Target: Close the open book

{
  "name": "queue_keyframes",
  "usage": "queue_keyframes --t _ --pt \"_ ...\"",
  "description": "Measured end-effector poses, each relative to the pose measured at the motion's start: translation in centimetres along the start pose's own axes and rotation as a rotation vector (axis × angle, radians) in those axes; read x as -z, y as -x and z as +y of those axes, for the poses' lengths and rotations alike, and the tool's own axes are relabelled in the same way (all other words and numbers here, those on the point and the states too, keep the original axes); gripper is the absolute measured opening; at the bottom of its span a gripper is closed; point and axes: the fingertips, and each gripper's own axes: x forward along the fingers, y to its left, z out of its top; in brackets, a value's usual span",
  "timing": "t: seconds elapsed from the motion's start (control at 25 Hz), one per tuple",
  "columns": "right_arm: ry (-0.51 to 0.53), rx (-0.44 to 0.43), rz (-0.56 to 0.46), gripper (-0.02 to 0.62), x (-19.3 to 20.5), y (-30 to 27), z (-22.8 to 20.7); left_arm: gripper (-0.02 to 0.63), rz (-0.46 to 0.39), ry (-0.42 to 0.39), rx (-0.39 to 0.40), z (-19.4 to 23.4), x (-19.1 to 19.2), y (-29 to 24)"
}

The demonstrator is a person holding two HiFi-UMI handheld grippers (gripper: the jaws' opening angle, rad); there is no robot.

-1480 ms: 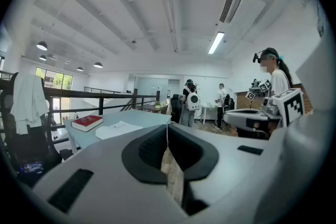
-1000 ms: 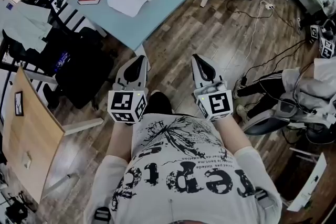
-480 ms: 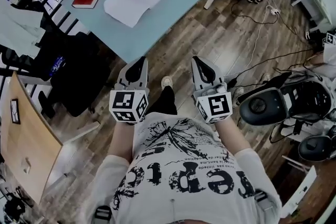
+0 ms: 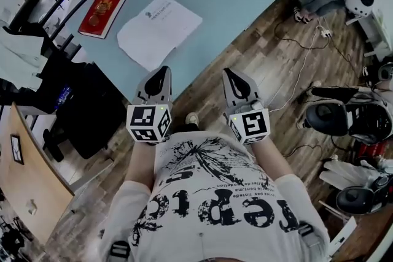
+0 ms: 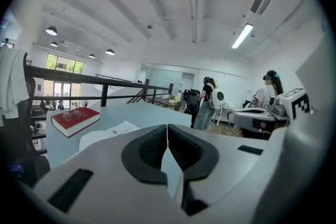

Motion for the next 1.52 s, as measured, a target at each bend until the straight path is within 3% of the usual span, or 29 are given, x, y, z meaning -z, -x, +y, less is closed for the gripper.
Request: queue_keyframes --t 0.28,0.56,0.72,0.92,1.28,1.4,1.52 --pt "-0.007 -0.043 0.008 0.011 -0.4 -7.9 -4.1 0.02 0.013 0.022 -0.058 3.5 -1.5 -5.2" --pt "0.021 -0.189 0.006 0.011 0.1 -15.0 -5.5 0.02 0.028 0.059 -0.196 6.8 -1.3 -8.2" --pt "0.038 -0.315 -0.005 0.011 0.0 -18.9 -6.8 0.02 -0.004 0.116 -0.319 8.0 -1.7 -9.6" --pt "0.074 -0.521 -0.007 0.011 -0.3 -23.0 -8.4 0.02 -0.042 0.214 -0.502 7.9 -1.1 -11.4" --pt "0.11 -0.809 0.026 0.011 1.5 -26.8 -9.0 0.02 -0.115 0.373 -0.741 5.7 2.4 -13.2" --pt "0.128 -0.877 0.044 0.011 2.6 -27.2 -8.3 0.02 -0.14 0.458 -0.783 5.5 4.6 -13.5" --pt "0.137 -0.915 0.058 0.011 3.6 -27.5 -7.8 0.021 -0.2 0.609 -0.782 5.7 7.3 -14.1"
